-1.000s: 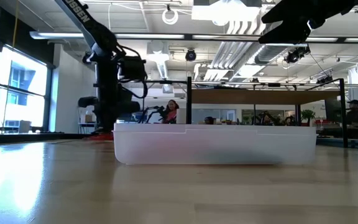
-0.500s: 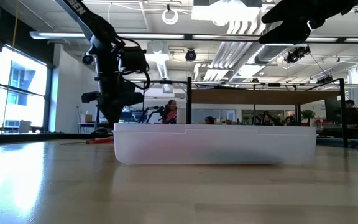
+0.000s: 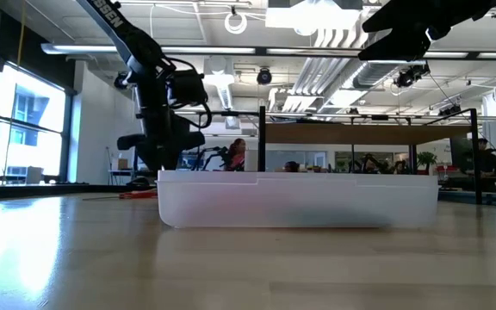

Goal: Pack school essentials
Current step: Put the red scissors into the transparent box

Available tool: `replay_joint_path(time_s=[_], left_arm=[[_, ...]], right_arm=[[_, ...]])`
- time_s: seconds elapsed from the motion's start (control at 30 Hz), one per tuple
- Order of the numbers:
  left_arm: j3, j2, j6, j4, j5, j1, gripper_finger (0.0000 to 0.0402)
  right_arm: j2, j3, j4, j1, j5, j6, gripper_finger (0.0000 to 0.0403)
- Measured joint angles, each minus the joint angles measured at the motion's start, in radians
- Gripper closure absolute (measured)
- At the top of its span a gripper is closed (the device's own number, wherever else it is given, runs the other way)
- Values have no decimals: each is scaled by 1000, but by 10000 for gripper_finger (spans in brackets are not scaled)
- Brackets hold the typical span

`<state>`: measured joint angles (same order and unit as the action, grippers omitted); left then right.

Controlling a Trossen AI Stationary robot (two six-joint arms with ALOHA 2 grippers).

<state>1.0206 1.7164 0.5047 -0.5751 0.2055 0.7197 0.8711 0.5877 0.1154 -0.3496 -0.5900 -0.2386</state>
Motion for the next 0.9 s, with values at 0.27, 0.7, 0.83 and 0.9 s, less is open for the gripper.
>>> replay_joint_path(time_s=[0.27,0.7,0.83,0.9], left_arm=[[0,12,24,0,3,0,280],[3,109,43,8,27,6,282],[5,134,42,7,20,6,296],[5,136,28,8,19,5,317]], right_arm=[[0,0,0,0,0,0,4],[0,0,-1,0,0,0,4],[0,0,-1,0,0,0,4],[0,0,-1,0,0,0,4]])
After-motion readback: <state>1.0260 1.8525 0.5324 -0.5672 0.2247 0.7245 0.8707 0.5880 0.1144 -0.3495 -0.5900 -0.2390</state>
